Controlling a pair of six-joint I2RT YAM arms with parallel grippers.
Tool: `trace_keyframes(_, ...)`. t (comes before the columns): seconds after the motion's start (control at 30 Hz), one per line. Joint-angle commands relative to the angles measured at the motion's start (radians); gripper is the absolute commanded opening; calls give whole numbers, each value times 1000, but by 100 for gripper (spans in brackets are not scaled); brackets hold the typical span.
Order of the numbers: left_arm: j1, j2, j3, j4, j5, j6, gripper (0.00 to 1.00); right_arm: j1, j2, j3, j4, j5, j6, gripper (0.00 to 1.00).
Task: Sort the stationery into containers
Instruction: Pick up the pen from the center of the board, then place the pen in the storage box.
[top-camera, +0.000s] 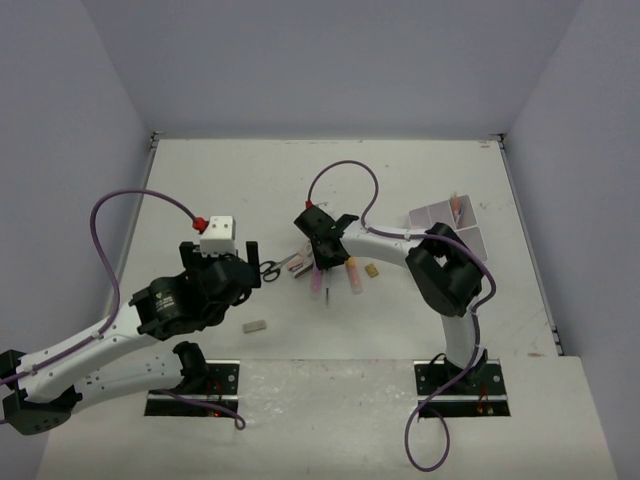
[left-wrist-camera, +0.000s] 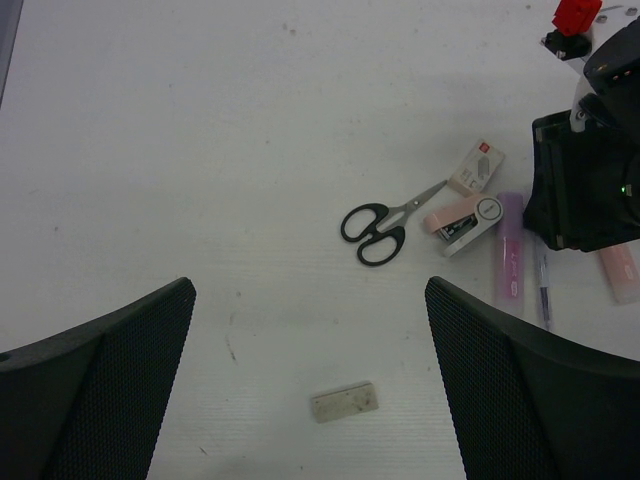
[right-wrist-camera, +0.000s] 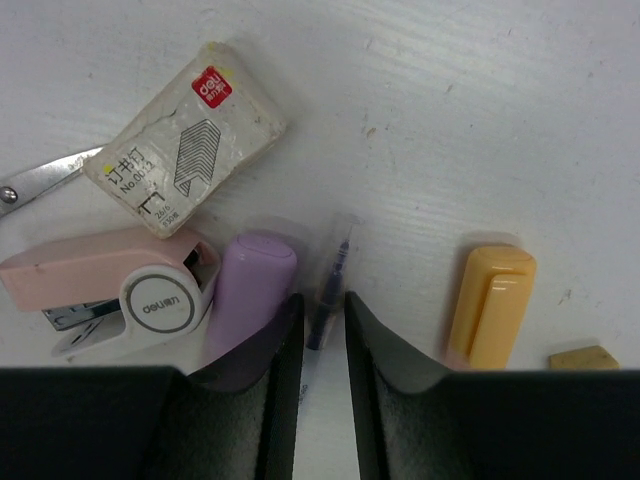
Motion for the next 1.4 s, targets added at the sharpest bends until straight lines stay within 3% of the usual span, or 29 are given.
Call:
trace_keyframes(0.0, 0, 3, 11, 40, -15, 14, 100, -7, 39, 26, -11, -17, -6, 25)
trace_keyframes(0.23, 0, 1, 10, 46, -11, 18, 100, -12, 53, 22, -11, -16, -5, 17)
trace_keyframes(0.43, 0, 1, 9, 49, -8, 24, 100, -32, 37, 13, -21, -17, -3, 0)
trace_keyframes(0.7, 0, -3, 9, 52, -8, 29, 100, -37, -240, -39, 13, 66, 0, 0)
trace_keyframes(0.87, 0, -15, 8, 49, -5, 28, 100, -184, -594, -227, 174, 234, -42, 0)
trace_keyframes(1.0, 0, -26, 2, 72, 10, 46, 100, -381, -867, -457, 522, 304, -138, 0)
trace_keyframes(1.07, 0, -21, 2, 77, 18, 54, 100, -476, -930, -516, 671, 334, -215, 0)
trace_keyframes(1.17, 0, -3, 0, 82, 26, 61, 100, -594, -952, -557, 884, 425, -345, 0)
trace_keyframes(1.23, 0, 2, -2, 90, 35, 71, 100, -669, -932, -556, 907, 484, -310, 0)
trace_keyframes(1.37, -1, 12, -3, 101, 53, 85, 100, -741, -869, -560, 1001, 459, -301, 0)
